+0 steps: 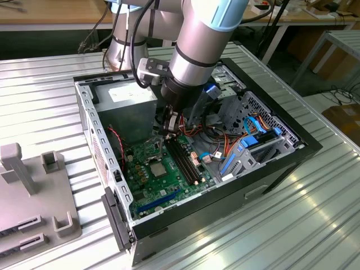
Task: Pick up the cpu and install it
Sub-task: 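Close the cpu cover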
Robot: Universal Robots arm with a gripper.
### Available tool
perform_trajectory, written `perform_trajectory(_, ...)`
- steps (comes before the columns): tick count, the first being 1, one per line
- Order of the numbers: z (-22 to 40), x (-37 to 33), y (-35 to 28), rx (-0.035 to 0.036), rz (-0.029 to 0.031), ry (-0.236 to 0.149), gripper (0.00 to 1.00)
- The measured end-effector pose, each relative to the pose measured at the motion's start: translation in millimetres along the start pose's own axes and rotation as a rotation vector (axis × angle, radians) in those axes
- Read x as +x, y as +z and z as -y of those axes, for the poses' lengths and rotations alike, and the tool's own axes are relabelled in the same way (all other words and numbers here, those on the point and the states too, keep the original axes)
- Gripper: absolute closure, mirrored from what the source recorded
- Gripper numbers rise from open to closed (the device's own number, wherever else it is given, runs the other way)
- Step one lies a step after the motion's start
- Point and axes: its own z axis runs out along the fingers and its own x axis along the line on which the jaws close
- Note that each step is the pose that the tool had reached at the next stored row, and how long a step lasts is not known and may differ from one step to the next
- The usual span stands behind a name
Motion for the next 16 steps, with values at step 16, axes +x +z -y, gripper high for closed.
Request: perform_trajectory(16,0.5,2.4,-0.1,-0.0043,-0.0063,-0.091,0.89)
